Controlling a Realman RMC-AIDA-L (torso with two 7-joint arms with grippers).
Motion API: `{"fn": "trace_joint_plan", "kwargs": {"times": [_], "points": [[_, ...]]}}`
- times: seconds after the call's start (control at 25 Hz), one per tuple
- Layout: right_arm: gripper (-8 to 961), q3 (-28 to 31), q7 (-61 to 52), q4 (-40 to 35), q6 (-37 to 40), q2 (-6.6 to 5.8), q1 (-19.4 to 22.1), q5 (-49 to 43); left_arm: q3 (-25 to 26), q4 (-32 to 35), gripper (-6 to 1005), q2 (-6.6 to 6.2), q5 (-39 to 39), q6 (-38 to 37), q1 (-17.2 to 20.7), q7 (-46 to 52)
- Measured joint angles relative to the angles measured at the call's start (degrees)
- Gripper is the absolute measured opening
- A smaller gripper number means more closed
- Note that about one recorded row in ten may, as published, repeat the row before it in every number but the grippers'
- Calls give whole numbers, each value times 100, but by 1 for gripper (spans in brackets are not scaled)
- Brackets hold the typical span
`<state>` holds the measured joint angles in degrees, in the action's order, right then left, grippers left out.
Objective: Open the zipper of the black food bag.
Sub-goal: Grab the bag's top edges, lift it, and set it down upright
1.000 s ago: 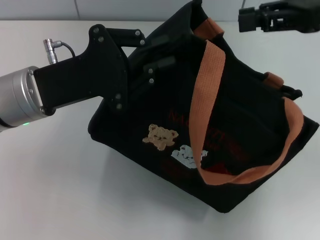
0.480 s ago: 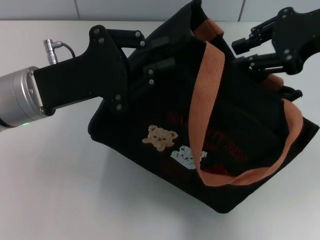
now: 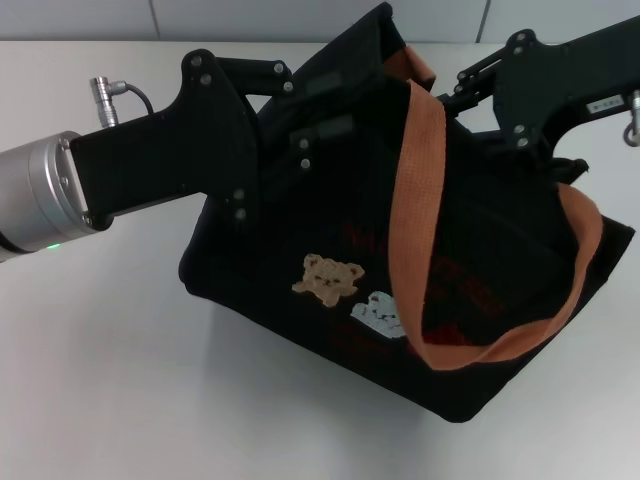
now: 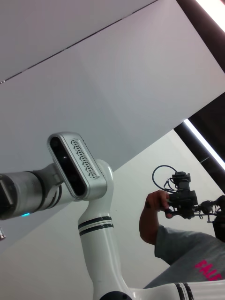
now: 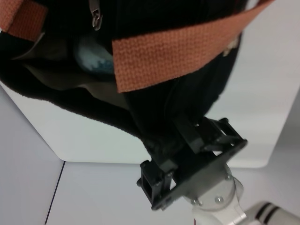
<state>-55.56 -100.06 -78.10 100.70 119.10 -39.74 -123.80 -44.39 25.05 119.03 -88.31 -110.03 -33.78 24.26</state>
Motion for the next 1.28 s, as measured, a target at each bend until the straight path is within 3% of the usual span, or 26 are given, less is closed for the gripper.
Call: {"fn": "trace_joint_plan", "kwargs": {"times": [0.32,0.64,1.28], "points": [[357,-686,98,-48,-793,34,251,274,-57,9,192,6,1,-1,-15,2],[356,-690,240,-21,-990,22,375,706,-61,9,193,6,4,-2,-24,-1],[334,-1063,703,-460,-769,19,558,719,-70,27,192,7,-1,1,-48,0]]}}
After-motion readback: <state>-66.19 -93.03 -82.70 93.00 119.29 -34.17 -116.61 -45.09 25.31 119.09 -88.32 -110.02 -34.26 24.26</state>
